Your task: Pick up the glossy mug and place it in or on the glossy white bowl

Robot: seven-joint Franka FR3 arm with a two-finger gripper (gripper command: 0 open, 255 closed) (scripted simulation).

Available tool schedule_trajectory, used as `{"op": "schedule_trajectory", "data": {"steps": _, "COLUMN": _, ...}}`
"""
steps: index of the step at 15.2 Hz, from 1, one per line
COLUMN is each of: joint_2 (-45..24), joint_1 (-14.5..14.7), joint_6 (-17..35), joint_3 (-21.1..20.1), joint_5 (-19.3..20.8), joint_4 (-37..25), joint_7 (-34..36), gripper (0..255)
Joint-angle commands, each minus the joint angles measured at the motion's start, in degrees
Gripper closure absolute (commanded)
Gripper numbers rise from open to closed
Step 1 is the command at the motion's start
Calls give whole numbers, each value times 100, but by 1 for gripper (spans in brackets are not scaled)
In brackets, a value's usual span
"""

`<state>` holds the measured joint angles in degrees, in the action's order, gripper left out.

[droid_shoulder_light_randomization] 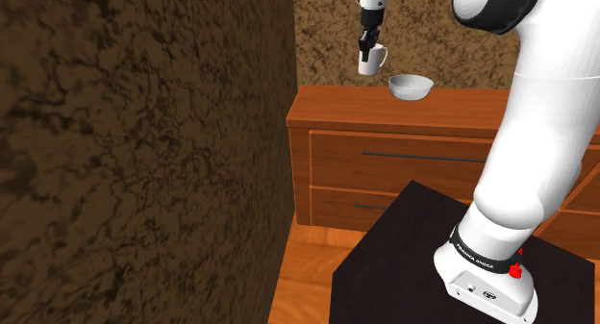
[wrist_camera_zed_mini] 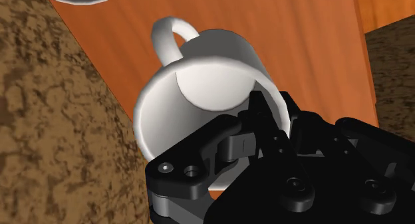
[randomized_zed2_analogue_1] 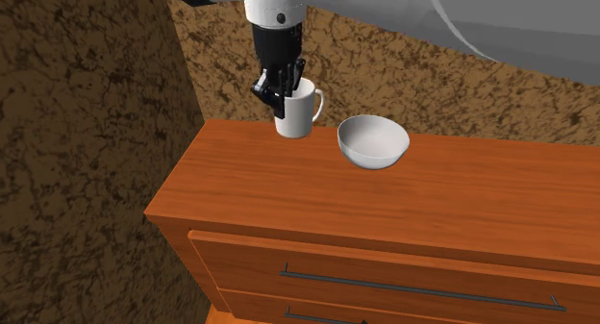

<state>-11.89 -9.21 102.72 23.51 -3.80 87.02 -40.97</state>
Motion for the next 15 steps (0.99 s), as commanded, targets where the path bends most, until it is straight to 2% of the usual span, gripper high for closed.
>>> {"op": "schedule_trajectory", "data": {"steps": 1, "joint_2": 0, "joint_1": -1, "joint_6": -164, "joint_3": 1, "joint_5": 3, "joint_4": -163, "joint_7": 10, "gripper": 255}}
{"op": "schedule_trajectory", "data": {"steps": 2, "joint_2": -1, "joint_1": -2, "joint_6": -183, "joint_3": 1, "joint_5": 2, "joint_4": -184, "joint_7": 10, "gripper": 255}}
{"op": "schedule_trajectory", "data": {"steps": 6, "joint_2": 10, "joint_1": -324, "joint_6": -255, "joint_3": 188, "joint_5": -71, "joint_4": -236, "joint_7": -500, "gripper": 255}}
{"op": "schedule_trajectory", "data": {"steps": 15, "joint_2": -348, "joint_1": -1187, "joint_6": -581, "joint_3": 593, "joint_5": -419, "joint_4": -842, "joint_7": -1718, "gripper": 255}}
